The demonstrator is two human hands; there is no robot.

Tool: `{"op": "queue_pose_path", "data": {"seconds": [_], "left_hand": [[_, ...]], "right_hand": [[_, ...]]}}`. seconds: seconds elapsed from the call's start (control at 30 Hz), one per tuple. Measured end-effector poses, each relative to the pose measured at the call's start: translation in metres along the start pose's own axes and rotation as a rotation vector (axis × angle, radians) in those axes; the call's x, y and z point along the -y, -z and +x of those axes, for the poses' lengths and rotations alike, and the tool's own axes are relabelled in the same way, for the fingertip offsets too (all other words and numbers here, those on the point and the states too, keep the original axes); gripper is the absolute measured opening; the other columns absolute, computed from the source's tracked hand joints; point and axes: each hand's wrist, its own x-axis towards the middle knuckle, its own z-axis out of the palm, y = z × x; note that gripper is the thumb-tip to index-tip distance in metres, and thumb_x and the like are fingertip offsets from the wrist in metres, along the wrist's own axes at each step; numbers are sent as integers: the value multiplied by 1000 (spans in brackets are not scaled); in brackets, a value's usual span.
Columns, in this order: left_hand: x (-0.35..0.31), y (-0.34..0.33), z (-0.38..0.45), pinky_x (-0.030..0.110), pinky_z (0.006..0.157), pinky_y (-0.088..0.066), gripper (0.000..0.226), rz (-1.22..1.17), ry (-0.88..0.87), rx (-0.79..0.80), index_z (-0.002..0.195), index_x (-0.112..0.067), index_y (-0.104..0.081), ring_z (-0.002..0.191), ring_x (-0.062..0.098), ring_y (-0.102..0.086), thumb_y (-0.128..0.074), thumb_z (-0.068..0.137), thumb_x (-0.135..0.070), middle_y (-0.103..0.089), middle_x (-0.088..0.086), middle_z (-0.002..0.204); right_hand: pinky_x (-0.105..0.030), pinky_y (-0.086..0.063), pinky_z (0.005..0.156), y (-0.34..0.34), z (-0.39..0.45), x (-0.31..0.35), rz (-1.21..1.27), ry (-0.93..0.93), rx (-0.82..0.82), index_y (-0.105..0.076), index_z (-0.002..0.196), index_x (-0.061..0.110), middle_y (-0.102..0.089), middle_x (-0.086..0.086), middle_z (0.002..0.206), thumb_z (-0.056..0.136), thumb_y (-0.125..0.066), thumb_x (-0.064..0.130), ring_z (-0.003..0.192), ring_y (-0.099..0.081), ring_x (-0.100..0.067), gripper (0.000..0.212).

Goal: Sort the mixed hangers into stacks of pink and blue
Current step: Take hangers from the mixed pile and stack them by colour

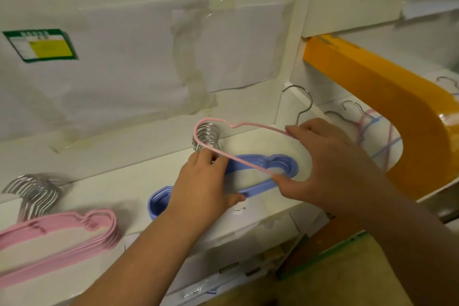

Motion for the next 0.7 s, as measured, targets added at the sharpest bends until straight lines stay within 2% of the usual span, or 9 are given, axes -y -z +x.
{"op": "queue_pose_path", "data": {"seconds": [0.17, 0.27, 0.4, 0.47, 0.57, 0.7], "left_hand": [[0, -5, -1, 33, 89, -45, 77, -32, 17, -23, 121, -26, -55, 105, 21, -47, -66, 60, -72, -53, -1, 116], [1, -5, 0, 33, 92, -43, 83, -64, 20, -2, 126, -27, -52, 108, 21, -45, -65, 58, -73, -51, -1, 121], [11, 2, -9, 30, 95, -39, 92, -110, 10, 32, 130, -29, -50, 112, 19, -45, -54, 55, -82, -49, -5, 124], [24, 10, -21, 30, 95, -41, 83, -162, 55, -20, 127, -28, -54, 111, 17, -46, -52, 61, -79, -51, -6, 121], [55, 24, -48, 33, 98, -43, 68, -154, 136, -103, 125, -21, -60, 112, 22, -53, -50, 73, -64, -58, 0, 122], [104, 50, -100, 33, 100, -42, 61, -117, 298, -152, 123, -20, -64, 114, 22, -55, -47, 76, -56, -61, 1, 123]], "right_hand": [[-28, -54, 73, -3, 5, -1, 13, 31, 24, -51, 130, 16, -52, 7, 110, 66, -61, 68, 97, -52, -15, 83], [-28, -48, 73, -7, 12, 0, -7, 48, 30, -55, 126, 9, -56, 1, 104, 66, -63, 61, 90, -52, -15, 79], [-30, -50, 79, -15, 19, 0, -33, 78, 66, -51, 129, 12, -52, 4, 105, 68, -54, 67, 93, -49, -14, 82], [-28, -48, 79, -20, 21, 4, -36, 84, 73, -49, 131, 12, -51, 5, 106, 68, -49, 70, 93, -48, -13, 86], [-29, -49, 80, -27, 28, 18, -52, 119, 81, -50, 132, 10, -54, 3, 107, 68, -49, 70, 93, -50, -13, 88], [-32, -50, 83, -39, 41, 56, -42, 220, 79, -50, 132, 14, -54, 2, 111, 69, -52, 66, 98, -51, -17, 82]]}}
